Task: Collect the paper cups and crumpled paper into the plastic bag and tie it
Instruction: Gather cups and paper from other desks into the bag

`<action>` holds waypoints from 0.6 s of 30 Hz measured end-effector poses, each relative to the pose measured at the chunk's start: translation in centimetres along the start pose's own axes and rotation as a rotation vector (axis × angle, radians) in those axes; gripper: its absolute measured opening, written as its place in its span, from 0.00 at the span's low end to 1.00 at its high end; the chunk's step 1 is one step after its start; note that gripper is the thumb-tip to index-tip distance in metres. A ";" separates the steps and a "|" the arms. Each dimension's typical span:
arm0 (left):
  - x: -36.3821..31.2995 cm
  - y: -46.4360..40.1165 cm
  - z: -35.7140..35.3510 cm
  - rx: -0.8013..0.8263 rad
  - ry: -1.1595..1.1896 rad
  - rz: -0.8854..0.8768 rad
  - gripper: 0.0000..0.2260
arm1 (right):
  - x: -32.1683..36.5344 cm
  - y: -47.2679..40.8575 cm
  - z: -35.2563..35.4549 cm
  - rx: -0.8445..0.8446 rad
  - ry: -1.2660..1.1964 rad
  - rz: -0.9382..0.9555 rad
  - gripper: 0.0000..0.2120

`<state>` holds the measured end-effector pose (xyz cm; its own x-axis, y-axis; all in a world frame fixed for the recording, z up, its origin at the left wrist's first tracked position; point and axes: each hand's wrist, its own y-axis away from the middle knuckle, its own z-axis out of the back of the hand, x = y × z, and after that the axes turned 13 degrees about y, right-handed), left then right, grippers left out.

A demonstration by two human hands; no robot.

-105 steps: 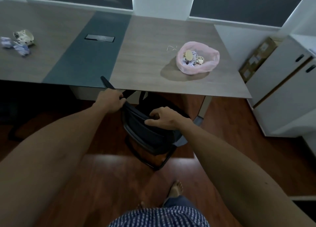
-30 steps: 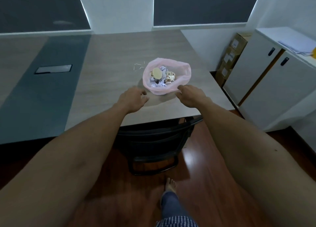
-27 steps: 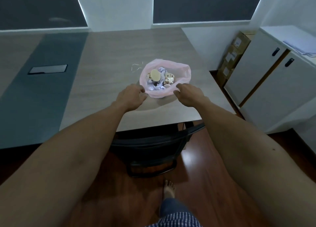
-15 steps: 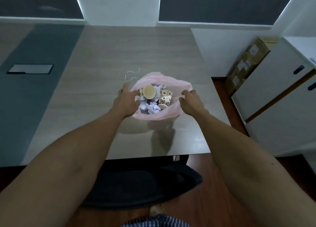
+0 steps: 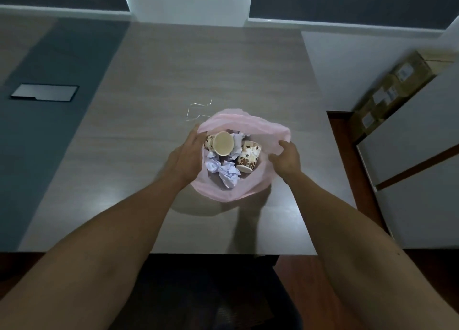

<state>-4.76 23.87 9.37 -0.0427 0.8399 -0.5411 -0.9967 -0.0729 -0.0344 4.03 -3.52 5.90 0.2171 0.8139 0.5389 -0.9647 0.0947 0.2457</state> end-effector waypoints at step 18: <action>13.3 10.0 18.0 -0.318 0.054 0.247 0.32 | 24.9 12.7 -5.6 -0.060 0.237 0.632 0.42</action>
<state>-16.49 44.00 16.97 -0.2661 0.7471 -0.6091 -0.8856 -0.4390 -0.1515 -3.67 21.18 17.99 -0.4232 0.8262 0.3718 -0.9037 -0.4145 -0.1074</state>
